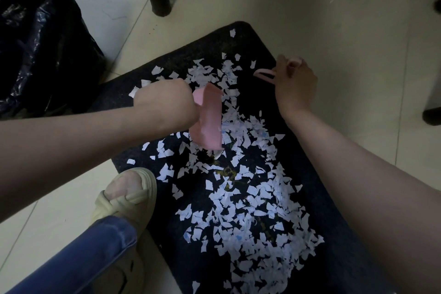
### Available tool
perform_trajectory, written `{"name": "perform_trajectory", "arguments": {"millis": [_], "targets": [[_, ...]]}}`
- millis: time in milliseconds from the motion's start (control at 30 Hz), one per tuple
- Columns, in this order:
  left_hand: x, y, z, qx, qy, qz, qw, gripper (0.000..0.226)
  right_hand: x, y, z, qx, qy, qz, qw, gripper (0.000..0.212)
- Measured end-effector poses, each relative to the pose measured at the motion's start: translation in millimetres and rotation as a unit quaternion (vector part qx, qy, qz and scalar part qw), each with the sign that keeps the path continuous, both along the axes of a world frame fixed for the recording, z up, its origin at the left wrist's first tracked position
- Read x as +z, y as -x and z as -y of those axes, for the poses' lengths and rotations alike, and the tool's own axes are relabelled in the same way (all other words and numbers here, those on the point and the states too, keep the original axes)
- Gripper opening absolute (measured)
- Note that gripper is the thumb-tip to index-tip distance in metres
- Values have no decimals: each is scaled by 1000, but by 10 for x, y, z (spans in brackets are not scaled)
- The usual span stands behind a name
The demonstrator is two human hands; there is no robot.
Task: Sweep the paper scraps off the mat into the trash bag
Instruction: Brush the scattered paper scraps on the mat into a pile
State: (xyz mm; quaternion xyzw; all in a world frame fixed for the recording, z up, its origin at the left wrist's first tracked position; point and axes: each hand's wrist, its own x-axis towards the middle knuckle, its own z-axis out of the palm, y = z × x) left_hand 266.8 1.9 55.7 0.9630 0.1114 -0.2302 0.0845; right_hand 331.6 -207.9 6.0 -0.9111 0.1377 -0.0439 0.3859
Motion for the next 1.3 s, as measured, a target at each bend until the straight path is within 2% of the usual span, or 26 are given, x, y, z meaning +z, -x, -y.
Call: {"name": "perform_trajectory", "arguments": {"millis": [67, 133, 200, 267, 333, 400, 500, 567, 667, 733, 833, 900, 967, 1167, 1233, 1300], "targets": [[-8, 2, 6, -2, -2, 3, 1000, 14, -68, 62, 5, 40, -8, -43, 998, 36], [-17, 8, 6, -5, -1, 2, 1000, 14, -150, 85, 32, 61, 76, -60, 993, 45], [-17, 10, 0, -4, -1, 2, 1000, 15, -143, 57, 51, 29, 123, -34, 991, 46], [-9, -3, -5, -3, 1, 3, 1000, 15, -87, 6, 86, -31, 127, 7, 991, 40], [-13, -14, -8, -5, 1, 6, 1000, 15, -59, -55, 132, -75, 83, 35, 993, 34], [-30, -15, -14, -6, -1, 8, 1000, 14, -104, -145, 176, -93, 15, 27, 995, 31], [-50, -13, -22, -6, -1, 8, 1000, 15, -282, -235, 186, -52, -70, -27, 996, 24], [-53, -24, -26, -7, 1, 9, 1000, 15, -294, -176, 107, 24, -61, -77, 995, 25], [-68, -27, -49, -7, 4, 7, 1000, 15, -205, 3, -87, 113, -58, -75, 989, 38], [-64, -22, -61, -5, 5, 5, 1000, 15, -141, 37, -118, 87, -24, -32, 995, 46], [-37, -53, -63, 4, 6, 6, 1000, 17, -82, -33, -93, 13, -116, 17, 993, 34], [-8, -105, -74, 18, 4, 19, 1000, 16, -55, -171, -70, -13, -70, 43, 997, 28], [9, -145, -96, 19, 6, 29, 999, 17, -64, -311, -47, -7, -64, 17, 998, 22], [32, -120, -162, 13, 9, 17, 1000, 18, -154, -303, -141, 117, -74, -137, 981, 38], [39, -103, -175, 11, 15, 12, 1000, 19, -30, -225, -218, 127, -62, -144, 980, 45], [41, -94, -185, 10, 17, 10, 1000, 21, 54, -218, -239, 87, -26, -97, 991, 48]]}}
